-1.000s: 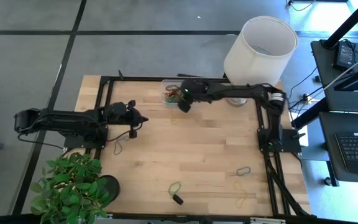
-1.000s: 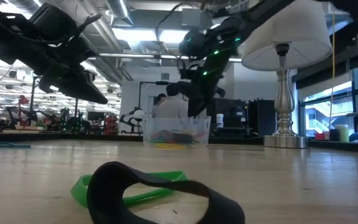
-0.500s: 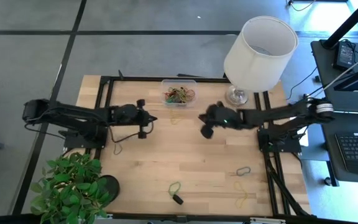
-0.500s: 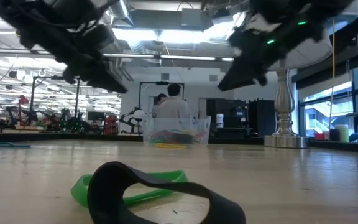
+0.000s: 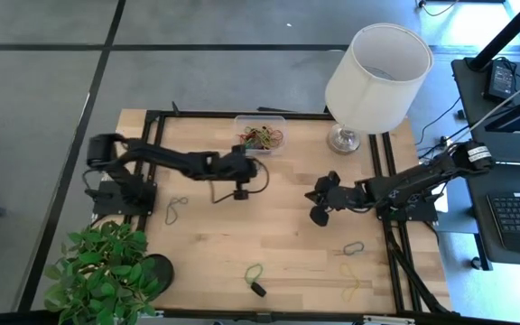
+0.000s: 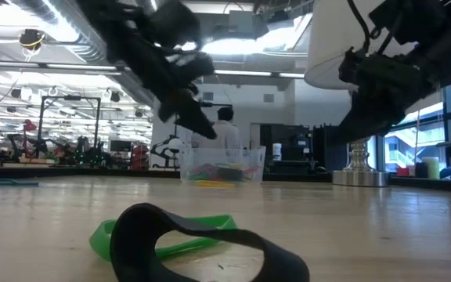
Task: Pick and place rubber bands into bin
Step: Put the yellow rubber band into the transparent bin
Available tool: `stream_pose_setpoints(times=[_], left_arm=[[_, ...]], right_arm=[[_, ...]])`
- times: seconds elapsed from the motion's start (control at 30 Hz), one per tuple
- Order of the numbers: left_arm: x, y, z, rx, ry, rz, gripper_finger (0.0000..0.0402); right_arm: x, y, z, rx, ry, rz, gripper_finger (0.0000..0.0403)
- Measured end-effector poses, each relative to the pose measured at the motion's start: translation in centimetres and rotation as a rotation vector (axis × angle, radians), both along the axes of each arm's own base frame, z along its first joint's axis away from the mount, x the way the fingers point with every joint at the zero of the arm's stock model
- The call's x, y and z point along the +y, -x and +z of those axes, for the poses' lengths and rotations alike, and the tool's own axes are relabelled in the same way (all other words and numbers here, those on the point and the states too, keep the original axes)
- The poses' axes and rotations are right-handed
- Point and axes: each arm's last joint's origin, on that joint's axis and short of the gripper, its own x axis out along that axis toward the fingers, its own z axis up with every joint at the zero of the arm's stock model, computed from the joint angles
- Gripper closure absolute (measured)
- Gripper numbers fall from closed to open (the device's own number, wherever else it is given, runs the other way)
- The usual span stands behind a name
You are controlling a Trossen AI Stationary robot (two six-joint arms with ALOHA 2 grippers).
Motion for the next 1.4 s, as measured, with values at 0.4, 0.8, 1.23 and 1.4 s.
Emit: stream_pose_setpoints(times=[0.4,0.8,1.23,1.4], left_arm=[[3.1,-3.5,-4.1,0.201,0.175,0.302,0.0295],[3.2,-3.4,-5.6,0.231,0.215,0.37,0.0306],[0.7,-3.1,-2.6,0.272,0.229,0.214,0.0399],[0.9,-2.4,1.4,0.209,0.21,0.206,0.04]], right_arm=[[0.0,0.0,0.0,0.006,0.024,0.02,0.0378],[0.0,0.0,0.0,-0.001,0.022,0.02,0.0377],[0.0,0.0,0.0,-0.002,0.022,0.021,0.0377],[0.0,0.0,0.0,0.0,0.023,0.021,0.0377]])
